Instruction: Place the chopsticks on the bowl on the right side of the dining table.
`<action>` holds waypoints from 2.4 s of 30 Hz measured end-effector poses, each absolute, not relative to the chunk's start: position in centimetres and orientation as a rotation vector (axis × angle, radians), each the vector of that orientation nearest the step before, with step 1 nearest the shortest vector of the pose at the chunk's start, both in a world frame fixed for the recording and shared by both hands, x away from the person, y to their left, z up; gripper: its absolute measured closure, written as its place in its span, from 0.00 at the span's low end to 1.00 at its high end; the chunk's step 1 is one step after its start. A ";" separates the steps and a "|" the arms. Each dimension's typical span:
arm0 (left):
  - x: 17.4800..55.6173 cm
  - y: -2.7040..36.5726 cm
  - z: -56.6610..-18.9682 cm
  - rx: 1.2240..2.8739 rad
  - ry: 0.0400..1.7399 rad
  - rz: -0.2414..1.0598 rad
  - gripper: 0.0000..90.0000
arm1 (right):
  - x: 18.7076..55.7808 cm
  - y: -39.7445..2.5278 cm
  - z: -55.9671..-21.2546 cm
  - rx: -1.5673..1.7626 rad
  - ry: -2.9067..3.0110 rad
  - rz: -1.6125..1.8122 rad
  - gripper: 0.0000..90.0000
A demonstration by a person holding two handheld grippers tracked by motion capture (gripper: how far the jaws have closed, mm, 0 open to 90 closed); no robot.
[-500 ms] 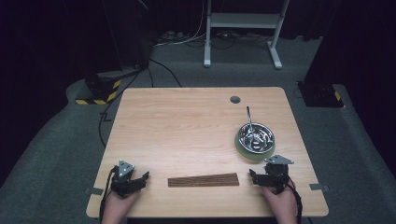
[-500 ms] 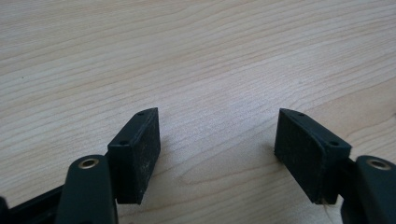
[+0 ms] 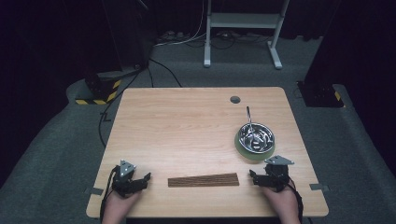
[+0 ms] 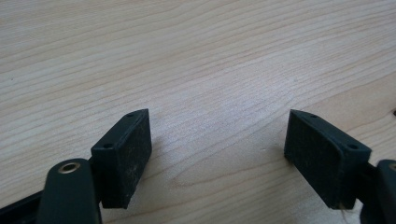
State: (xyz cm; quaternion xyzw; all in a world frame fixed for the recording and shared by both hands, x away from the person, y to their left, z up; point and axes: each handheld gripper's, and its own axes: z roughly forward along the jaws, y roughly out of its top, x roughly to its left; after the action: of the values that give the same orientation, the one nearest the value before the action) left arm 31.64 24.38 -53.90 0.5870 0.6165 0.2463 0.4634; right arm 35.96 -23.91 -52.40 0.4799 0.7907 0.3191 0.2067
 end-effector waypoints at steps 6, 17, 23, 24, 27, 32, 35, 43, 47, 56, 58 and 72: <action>31.7 24.0 -54.0 1.399 1.531 0.605 0.19 | 35.0 -24.0 -52.0 1.252 2.199 0.939 0.28; 31.8 24.3 -54.0 1.446 1.535 0.599 0.14 | 33.8 -22.7 -50.7 1.221 2.186 1.039 0.28; 31.7 24.3 -54.0 1.450 1.531 0.598 0.14 | 33.7 -20.8 -49.6 1.174 2.248 1.100 0.34; 31.7 24.3 -54.0 1.457 1.527 0.594 0.14 | 33.8 -20.4 -49.5 1.176 2.261 1.107 0.34; 31.8 24.3 -54.0 1.454 1.519 0.583 0.14 | 34.4 -19.2 -49.0 1.157 2.296 1.117 0.37; 31.8 24.2 -54.0 1.445 1.523 0.586 0.13 | 36.1 -16.8 -48.5 1.119 2.328 1.145 0.46; 31.8 24.2 -54.0 1.441 1.527 0.591 0.13 | 36.8 -15.9 -48.6 1.116 2.328 1.153 0.48; 31.8 24.2 -54.0 1.436 1.534 0.601 0.16 | 35.6 -13.9 -50.0 1.004 2.414 1.186 0.53; 31.7 24.2 -54.0 1.436 1.531 0.599 0.16 | 35.6 -13.8 -50.5 1.027 2.440 1.136 0.53; 31.5 24.2 -54.0 1.434 1.533 0.612 0.18 | 35.5 -13.6 -51.5 1.030 2.448 1.058 0.55; 31.4 24.3 -53.9 1.447 1.531 0.610 0.19 | 35.5 -13.6 -51.5 1.022 2.442 1.038 0.54; 31.4 24.2 -54.0 1.429 1.524 0.609 0.21 | 35.4 -13.5 -51.5 1.024 2.442 1.034 0.55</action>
State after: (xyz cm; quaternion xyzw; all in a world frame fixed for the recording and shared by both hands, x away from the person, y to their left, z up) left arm 31.43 24.17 -53.96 0.5816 0.6202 0.2480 0.4644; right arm 35.36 -13.49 -51.55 0.3563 0.8495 0.3598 0.1485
